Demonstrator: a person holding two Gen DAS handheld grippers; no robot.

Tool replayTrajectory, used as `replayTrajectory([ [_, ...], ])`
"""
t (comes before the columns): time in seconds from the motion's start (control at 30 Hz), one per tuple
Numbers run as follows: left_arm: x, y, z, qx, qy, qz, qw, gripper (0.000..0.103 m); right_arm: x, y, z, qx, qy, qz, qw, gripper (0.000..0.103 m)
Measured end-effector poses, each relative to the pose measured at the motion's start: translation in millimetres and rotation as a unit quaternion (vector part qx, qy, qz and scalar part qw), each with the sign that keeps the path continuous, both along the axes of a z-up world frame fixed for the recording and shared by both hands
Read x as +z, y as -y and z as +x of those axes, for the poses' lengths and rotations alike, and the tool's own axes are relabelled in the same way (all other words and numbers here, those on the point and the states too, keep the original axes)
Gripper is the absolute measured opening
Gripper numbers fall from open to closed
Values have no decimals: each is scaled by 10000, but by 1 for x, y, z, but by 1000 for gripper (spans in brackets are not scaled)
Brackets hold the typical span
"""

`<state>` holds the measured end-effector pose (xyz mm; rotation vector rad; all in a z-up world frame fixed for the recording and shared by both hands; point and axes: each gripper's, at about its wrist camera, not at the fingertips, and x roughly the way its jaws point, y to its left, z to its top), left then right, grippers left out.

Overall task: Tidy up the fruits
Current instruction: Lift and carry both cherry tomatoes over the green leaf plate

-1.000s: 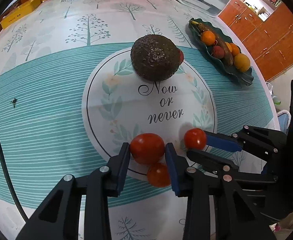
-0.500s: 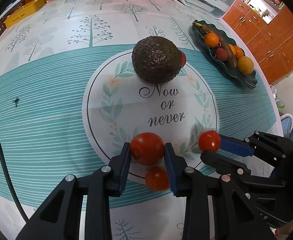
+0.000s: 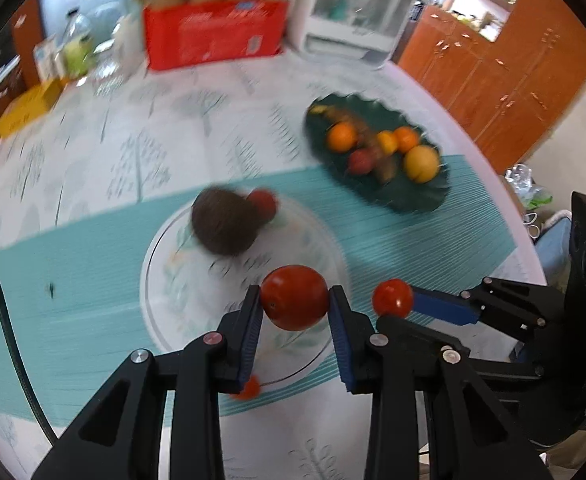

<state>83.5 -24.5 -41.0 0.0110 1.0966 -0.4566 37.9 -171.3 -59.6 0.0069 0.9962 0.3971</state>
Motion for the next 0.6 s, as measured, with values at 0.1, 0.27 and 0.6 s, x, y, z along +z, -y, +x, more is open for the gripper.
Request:
replayTrajectory([
  [0.1,20,22,5,-188,180,14,9997,31,14,16,0,-244,127,24,9996,24],
  [0.27,41,60,20,-460,338,62,9983,31,31,48,8,-732,289,25,9969,24],
  [0.6,21,125,71,-604,160,15,9980,32,39,114,41,-1538,453,-282,9867,24],
])
